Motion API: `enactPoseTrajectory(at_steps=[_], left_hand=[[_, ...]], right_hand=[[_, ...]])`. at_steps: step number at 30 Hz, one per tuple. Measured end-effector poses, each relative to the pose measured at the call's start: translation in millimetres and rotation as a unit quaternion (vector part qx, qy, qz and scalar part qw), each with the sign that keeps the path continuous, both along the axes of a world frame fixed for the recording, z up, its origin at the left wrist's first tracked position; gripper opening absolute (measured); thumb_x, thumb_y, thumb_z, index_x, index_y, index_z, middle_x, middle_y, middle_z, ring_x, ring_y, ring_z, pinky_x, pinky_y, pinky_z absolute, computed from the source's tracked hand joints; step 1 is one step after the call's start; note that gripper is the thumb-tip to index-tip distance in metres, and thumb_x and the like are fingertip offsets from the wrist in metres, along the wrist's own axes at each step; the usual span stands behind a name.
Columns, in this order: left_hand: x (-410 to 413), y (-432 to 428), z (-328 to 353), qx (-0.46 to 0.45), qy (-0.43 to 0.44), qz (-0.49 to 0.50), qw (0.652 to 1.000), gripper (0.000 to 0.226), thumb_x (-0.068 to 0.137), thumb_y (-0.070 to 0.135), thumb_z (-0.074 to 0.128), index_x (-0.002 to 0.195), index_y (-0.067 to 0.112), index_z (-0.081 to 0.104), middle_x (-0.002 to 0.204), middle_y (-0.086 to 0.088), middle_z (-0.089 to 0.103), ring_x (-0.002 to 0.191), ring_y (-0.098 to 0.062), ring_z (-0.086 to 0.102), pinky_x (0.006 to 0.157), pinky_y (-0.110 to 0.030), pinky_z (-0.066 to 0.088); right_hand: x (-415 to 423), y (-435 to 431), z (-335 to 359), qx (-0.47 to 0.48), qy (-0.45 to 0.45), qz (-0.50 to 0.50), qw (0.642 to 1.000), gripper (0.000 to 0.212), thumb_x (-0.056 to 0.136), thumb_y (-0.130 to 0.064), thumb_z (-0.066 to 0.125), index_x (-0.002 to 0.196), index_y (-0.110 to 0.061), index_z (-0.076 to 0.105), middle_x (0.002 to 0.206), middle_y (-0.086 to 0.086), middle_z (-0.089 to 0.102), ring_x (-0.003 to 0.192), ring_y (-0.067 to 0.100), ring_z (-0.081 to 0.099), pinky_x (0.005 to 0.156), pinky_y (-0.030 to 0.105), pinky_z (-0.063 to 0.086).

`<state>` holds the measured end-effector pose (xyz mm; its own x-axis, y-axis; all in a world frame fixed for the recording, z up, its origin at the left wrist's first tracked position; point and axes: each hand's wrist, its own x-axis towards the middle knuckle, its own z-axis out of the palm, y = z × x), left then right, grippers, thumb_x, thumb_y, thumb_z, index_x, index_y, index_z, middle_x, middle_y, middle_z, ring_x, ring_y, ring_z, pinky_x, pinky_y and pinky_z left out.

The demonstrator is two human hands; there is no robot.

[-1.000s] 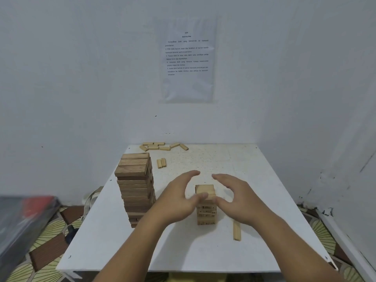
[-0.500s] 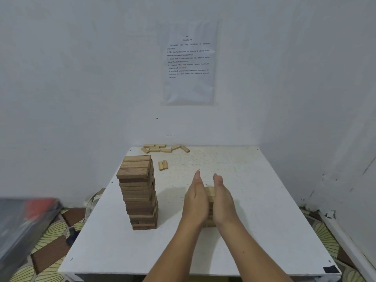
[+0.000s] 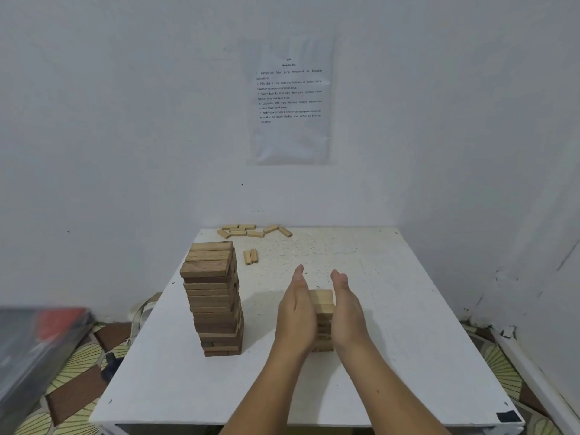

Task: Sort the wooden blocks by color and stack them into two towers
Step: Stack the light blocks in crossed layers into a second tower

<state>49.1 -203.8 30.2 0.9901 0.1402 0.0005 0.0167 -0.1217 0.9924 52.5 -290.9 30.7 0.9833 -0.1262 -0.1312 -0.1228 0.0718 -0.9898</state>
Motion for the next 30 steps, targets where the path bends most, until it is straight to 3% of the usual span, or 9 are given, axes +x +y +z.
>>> enactPoseTrajectory(at_steps=[7,10,13,17,21,23,25,27,30], left_hand=[[-62.7,42.2,18.3,0.115,-0.058,-0.051,0.990,0.036,0.109,0.033,0.048,0.142,0.044,0.056,0.143,0.031,0.053,0.136,0.012,0.042,0.114,-0.017,0.033],[-98.7,90.5,32.3,0.166,-0.025,-0.055,0.984,0.038,0.098,0.005,0.056,0.101,0.035,0.079,0.106,0.022,0.075,0.109,0.004,0.065,0.097,-0.019,0.049],[-118.3,147.4,31.3,0.194,0.022,0.025,0.980,0.044,0.088,-0.008,0.053,0.074,0.024,0.078,0.082,0.007,0.075,0.083,-0.009,0.069,0.083,-0.033,0.056],[-92.6,213.0,22.6,0.211,0.052,0.160,0.963,0.040,0.091,0.000,0.053,0.073,0.029,0.075,0.083,0.010,0.075,0.080,-0.023,0.070,0.076,-0.043,0.059],[-34.7,242.7,29.6,0.206,0.032,0.186,0.960,0.037,0.088,0.003,0.049,0.078,0.029,0.073,0.088,0.009,0.075,0.083,-0.031,0.070,0.072,-0.037,0.057],[-7.1,248.7,34.0,0.214,0.027,0.171,0.961,0.035,0.087,0.002,0.046,0.082,0.025,0.073,0.088,0.008,0.075,0.084,-0.030,0.070,0.068,-0.034,0.054],[18.7,254.2,35.3,0.236,0.021,0.149,0.960,0.036,0.086,0.001,0.046,0.086,0.025,0.072,0.090,0.007,0.073,0.079,-0.026,0.067,0.066,-0.031,0.051],[44.8,260.4,30.8,0.275,0.018,0.121,0.954,0.037,0.089,0.001,0.046,0.091,0.028,0.071,0.095,0.009,0.071,0.080,-0.018,0.066,0.065,-0.026,0.049],[86.3,272.3,15.4,0.335,0.010,0.054,0.941,0.031,0.094,0.007,0.054,0.103,0.031,0.070,0.108,0.017,0.069,0.092,-0.003,0.065,0.072,-0.018,0.048]], right_hand=[[-19.5,-10.9,20.0,-0.096,-0.072,0.026,0.992,0.054,0.107,-0.055,0.027,0.157,-0.035,0.036,0.161,-0.018,0.032,0.150,0.001,0.025,0.125,0.030,0.018],[-26.0,-12.0,41.4,-0.174,-0.122,0.056,0.976,0.048,0.110,-0.039,0.035,0.157,-0.029,0.038,0.161,-0.016,0.033,0.151,0.000,0.020,0.126,0.028,0.015],[-17.0,-3.8,60.5,-0.216,-0.147,0.084,0.962,0.046,0.110,-0.030,0.038,0.156,-0.022,0.041,0.161,-0.009,0.038,0.151,0.003,0.024,0.126,0.030,0.019],[4.0,20.8,77.7,-0.266,-0.139,0.116,0.947,0.046,0.110,-0.025,0.036,0.156,-0.018,0.041,0.149,0.005,0.051,0.140,0.012,0.041,0.099,0.004,0.029],[32.9,44.5,82.8,-0.279,-0.113,0.144,0.943,0.049,0.109,-0.028,0.034,0.158,-0.018,0.038,0.163,-0.002,0.036,0.150,0.015,0.031,0.118,0.025,0.024],[52.2,51.9,82.6,-0.313,-0.094,0.159,0.932,0.051,0.107,-0.023,0.035,0.158,-0.020,0.037,0.164,-0.002,0.035,0.145,0.020,0.040,0.108,0.023,0.033],[75.2,56.7,81.3,-0.362,-0.078,0.183,0.911,0.056,0.102,-0.016,0.039,0.157,-0.022,0.038,0.159,-0.001,0.041,0.121,0.019,0.054,0.083,0.016,0.044],[101.8,60.6,77.8,-0.410,-0.069,0.212,0.884,0.059,0.097,-0.013,0.045,0.155,-0.023,0.043,0.151,-0.001,0.049,0.106,0.015,0.055,0.066,0.015,0.042],[146.0,68.8,68.1,-0.467,-0.065,0.262,0.842,0.054,0.097,-0.018,0.056,0.150,-0.026,0.048,0.142,-0.003,0.055,0.115,0.016,0.057,0.083,0.021,0.046]])
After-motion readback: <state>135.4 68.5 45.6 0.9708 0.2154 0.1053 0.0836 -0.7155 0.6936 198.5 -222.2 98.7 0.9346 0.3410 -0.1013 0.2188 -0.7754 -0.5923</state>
